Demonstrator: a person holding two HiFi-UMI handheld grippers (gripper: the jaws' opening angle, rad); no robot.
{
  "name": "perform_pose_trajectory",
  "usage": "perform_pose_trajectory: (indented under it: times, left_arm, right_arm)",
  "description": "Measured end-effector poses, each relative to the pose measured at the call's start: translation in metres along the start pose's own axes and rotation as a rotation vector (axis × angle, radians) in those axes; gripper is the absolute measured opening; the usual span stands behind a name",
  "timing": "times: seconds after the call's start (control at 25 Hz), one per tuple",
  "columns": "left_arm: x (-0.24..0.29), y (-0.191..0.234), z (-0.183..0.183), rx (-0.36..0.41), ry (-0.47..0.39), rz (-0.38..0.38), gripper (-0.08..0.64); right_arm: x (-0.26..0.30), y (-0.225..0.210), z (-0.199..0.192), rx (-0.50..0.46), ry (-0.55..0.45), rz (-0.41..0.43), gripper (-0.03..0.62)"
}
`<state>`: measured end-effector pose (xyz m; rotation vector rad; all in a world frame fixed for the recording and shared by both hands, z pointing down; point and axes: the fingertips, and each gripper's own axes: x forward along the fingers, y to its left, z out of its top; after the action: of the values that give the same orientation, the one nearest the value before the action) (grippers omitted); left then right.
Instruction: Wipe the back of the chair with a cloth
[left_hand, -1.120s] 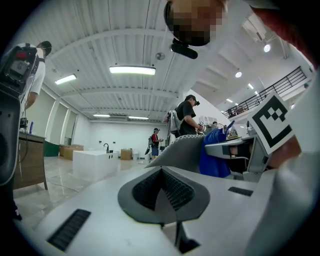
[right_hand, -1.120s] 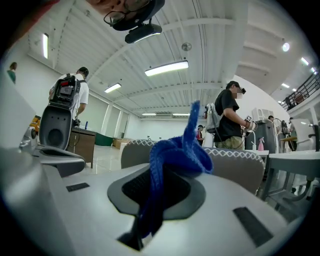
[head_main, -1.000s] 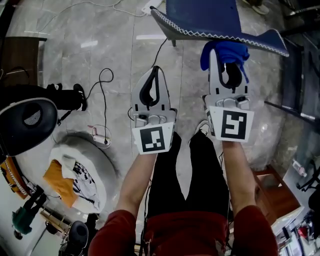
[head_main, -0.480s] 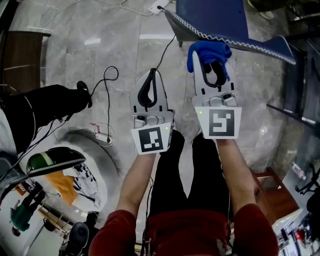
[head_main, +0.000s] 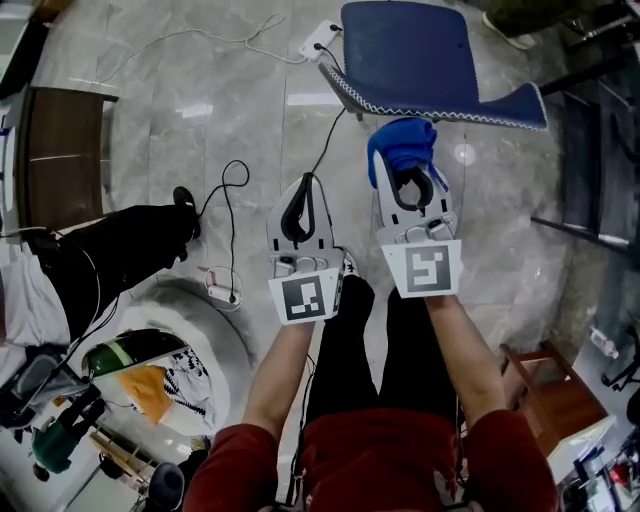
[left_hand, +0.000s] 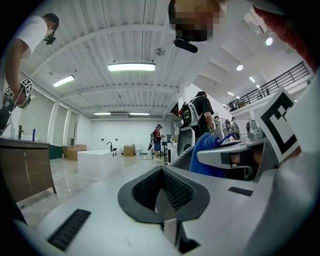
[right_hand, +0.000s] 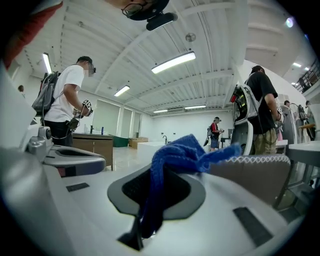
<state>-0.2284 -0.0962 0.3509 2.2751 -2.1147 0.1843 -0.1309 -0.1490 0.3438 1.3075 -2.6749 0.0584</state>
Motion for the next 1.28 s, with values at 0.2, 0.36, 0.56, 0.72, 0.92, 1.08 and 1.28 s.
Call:
perform_pose_trajectory:
  times: [0.2,0.36,0.56,0.72,0.92,1.08,1.28]
  left_arm:
    - [-0.015,-0.019,0.040,-0.069,0.017,0.009,0.012]
    - [-0.027,-0.040,0.092,-0.087,-0.002,-0.022,0.013]
    - [-0.038,-0.058,0.172,-0.071,-0.063,-0.052,0.013]
    - [-0.046,-0.070,0.230,-0.066,-0.111,-0.062,0.012]
    - [-0.056,-0.083,0.291,-0.026,-0.162,-0.110,0.014]
    - [-0.057,-0.094,0.320,0.018,-0.186,-0.150,0.013]
    - [-0.053,-0.103,0.335,0.085,-0.181,-0.165,0.013]
  right_arm:
    - [-0.048,-0.025,0.025,0.014,0.029,-0.028,0.057]
    - [-0.092,-0.056,0.059,0.020,0.010,-0.080,0.057]
    - [-0.144,-0.084,0.113,0.018,-0.010,-0.123,0.057]
    - [-0.180,-0.108,0.154,-0.024,-0.057,-0.159,0.057]
    - [-0.215,-0.139,0.205,-0.069,-0.131,-0.245,0.057]
    - [-0.228,-0.153,0.237,-0.069,-0.172,-0.290,0.057]
    - [-0.225,-0.161,0.264,-0.071,-0.242,-0.293,0.057]
